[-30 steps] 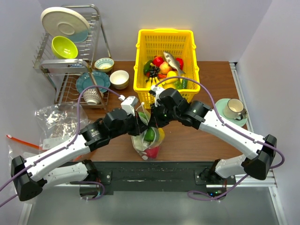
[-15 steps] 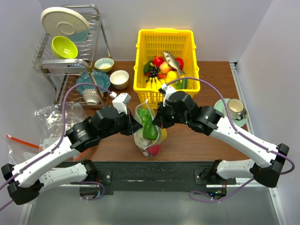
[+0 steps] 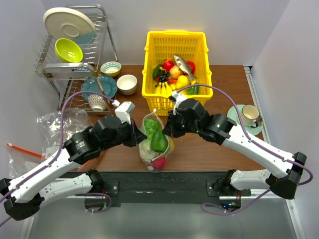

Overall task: Place the food in the zip-top bag and seal the zipper
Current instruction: Adjust the zipper food storage bag at the center of the board, then pick up the fake vegetable from the zipper food storage bag, then place the fake vegetable in the bin, then zip the zipper food storage bag at the center of the board.

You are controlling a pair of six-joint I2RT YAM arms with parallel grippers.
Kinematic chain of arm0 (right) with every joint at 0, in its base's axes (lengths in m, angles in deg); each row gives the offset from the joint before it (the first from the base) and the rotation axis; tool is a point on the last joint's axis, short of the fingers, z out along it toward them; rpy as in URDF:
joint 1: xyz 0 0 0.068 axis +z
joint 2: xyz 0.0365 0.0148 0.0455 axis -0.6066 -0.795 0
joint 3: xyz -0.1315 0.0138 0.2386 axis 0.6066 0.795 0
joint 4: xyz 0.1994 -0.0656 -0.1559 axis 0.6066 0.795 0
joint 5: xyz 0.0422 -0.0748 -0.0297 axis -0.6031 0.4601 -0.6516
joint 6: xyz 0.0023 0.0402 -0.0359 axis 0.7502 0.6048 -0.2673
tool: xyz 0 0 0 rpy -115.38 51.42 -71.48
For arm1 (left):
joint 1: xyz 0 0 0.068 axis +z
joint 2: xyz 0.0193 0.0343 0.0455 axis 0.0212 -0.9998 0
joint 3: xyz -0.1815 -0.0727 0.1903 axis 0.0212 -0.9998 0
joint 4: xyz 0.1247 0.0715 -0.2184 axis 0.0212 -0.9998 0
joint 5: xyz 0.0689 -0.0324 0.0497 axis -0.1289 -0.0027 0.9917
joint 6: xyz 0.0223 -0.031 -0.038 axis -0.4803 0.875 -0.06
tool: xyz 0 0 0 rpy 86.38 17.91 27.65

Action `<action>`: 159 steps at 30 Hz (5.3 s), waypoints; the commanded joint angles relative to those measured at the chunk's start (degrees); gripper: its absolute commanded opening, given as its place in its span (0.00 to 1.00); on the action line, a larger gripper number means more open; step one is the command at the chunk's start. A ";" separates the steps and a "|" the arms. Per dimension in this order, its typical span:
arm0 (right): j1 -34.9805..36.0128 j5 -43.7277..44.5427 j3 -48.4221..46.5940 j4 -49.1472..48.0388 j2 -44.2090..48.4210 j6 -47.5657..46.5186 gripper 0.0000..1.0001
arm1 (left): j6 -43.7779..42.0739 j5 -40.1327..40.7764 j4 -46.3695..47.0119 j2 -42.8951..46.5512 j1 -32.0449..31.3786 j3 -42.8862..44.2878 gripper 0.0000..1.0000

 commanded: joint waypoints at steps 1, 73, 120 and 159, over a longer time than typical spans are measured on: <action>0.39 0.45 -0.39 -4.34 1.95 1.07 0.01 | 0.90 -0.14 3.70 1.93 -0.32 0.93 0.00; 13.13 21.28 -26.48 25.72 -19.15 0.63 0.55 | 0.38 1.88 3.52 6.24 -0.32 -4.17 0.00; -27.56 7.39 -29.76 1.73 -20.22 -18.79 0.99 | 1.87 3.73 1.50 6.68 -0.23 -5.84 0.00; 1.35 -4.03 -4.60 1.19 -8.60 -9.83 0.34 | 1.17 4.08 2.03 5.80 -0.23 -5.14 0.00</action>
